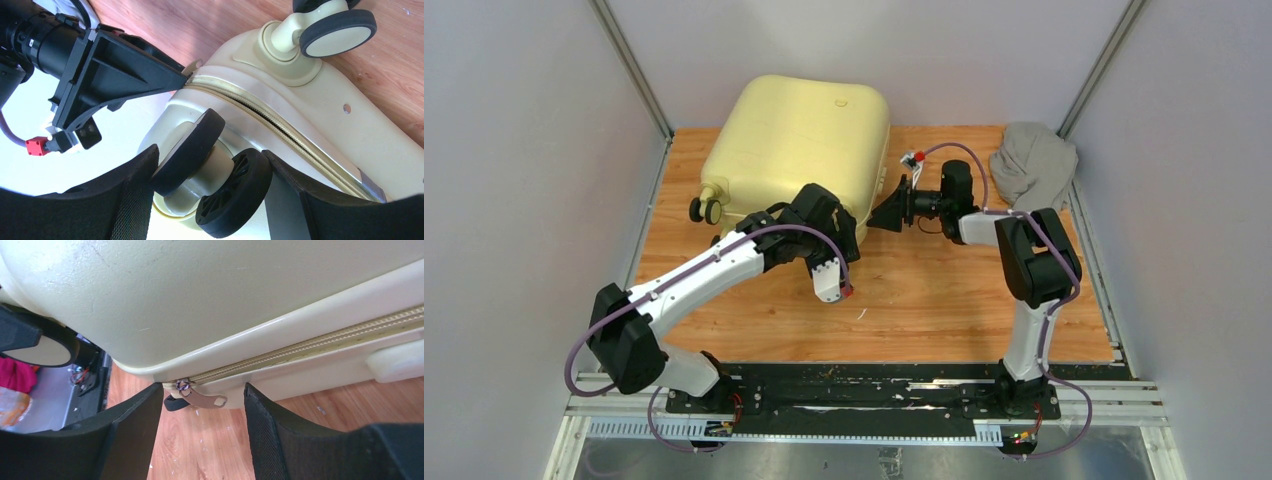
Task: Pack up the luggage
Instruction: Zip the luggage at the center of the board.
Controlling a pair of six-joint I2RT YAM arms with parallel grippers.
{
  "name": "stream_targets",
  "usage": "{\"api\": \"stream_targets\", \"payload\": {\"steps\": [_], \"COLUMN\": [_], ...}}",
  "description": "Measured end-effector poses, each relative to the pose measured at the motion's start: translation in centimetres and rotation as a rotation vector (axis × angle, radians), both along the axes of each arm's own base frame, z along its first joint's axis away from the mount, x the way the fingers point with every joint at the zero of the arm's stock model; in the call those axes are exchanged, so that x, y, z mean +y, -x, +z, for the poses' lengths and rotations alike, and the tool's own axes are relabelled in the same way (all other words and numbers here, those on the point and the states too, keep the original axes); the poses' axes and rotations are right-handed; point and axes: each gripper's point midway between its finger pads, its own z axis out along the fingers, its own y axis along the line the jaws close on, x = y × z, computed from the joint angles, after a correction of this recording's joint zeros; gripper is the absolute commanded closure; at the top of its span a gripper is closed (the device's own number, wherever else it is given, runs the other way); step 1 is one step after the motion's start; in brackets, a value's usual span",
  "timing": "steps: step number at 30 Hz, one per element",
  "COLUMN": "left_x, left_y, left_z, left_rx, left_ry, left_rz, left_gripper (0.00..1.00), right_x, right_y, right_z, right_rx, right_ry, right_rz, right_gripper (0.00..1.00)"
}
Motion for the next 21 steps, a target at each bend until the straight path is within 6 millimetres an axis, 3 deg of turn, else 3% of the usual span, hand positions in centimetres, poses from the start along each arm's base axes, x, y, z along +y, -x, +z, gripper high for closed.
{"api": "stream_targets", "payload": {"steps": [9,11,16,21], "left_x": [0.3,0.3,0.3,0.3], "left_y": [0.2,0.2,0.2,0.2], "left_z": [0.2,0.2,0.2,0.4], "left_rx": [-0.002,-0.001,-0.004,-0.008], "left_ry": [-0.001,-0.001,0.000,0.000], "left_rz": [0.002,0.001,0.002,0.005], "left_gripper": [1.00,1.00,1.00,1.00], "right_x": [0.5,0.6,0.6,0.6], "right_y": [0.4,0.4,0.5,0.7], "right_z": [-0.6,-0.8,-0.2,0.0], "right_rx": [0.105,0.126,0.124,0.129], "right_ry": [-0.121,-0.135,-0.156,-0.160], "right_rz": [0.074,0.079,0.084,0.093], "right_gripper": [0.40,0.46,0.72,0.76]}}
